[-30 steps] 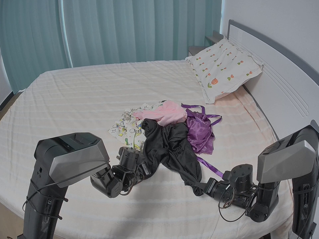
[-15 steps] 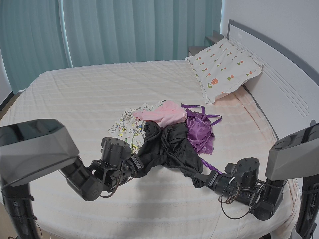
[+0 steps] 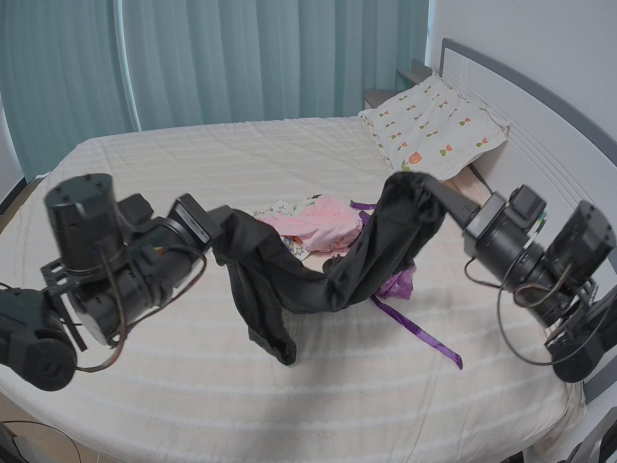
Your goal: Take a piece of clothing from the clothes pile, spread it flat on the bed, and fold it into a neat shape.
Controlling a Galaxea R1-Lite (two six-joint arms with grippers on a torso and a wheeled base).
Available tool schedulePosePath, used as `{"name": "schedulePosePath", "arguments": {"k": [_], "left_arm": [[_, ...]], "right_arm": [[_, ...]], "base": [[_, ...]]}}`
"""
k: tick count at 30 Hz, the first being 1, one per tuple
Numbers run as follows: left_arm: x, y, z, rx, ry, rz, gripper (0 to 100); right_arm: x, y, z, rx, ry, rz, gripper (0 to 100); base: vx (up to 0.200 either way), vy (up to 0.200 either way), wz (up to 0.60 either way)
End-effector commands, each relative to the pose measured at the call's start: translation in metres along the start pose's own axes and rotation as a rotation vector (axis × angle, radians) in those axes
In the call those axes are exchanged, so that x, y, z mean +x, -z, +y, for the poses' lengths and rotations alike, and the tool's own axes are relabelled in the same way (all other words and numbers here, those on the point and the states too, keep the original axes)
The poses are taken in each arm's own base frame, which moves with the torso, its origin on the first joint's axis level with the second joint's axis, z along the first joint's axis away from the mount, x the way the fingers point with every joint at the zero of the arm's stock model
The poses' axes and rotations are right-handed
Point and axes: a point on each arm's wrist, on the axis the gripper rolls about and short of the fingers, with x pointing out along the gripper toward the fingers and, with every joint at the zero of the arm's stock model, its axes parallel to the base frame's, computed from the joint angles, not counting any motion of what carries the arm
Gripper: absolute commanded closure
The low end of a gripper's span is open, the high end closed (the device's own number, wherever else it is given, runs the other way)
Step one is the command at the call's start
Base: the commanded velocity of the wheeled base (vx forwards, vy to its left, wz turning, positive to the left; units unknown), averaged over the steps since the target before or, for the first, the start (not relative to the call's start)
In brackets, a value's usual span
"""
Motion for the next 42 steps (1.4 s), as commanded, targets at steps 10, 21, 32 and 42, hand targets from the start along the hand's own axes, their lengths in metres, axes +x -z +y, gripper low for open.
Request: {"name": "schedulePosePath", "arguments": {"k": [10, 21, 32, 42], "left_arm": [[-0.049, -0.019, 0.015, 0.039, -0.012, -0.081, 100], [-0.049, -0.006, 0.029, 0.044, -0.013, -0.056, 100], [-0.046, -0.004, 0.031, 0.002, -0.003, -0.024, 100], [-0.047, -0.002, 0.034, 0.003, -0.017, -0.019, 100]], "right_arm": [[-0.021, -0.015, 0.001, 0.018, -0.007, 0.009, 100], [-0.027, 0.001, -0.014, 0.105, 0.056, 0.062, 100], [-0.029, 0.003, -0.014, 0.103, 0.064, 0.067, 100], [-0.028, 0.006, -0.014, 0.104, 0.066, 0.076, 100]], "base": [[0.000, 0.000, 0.00], [0.000, 0.000, 0.00], [-0.164, 0.000, 0.00], [-0.180, 0.000, 0.00]]}}
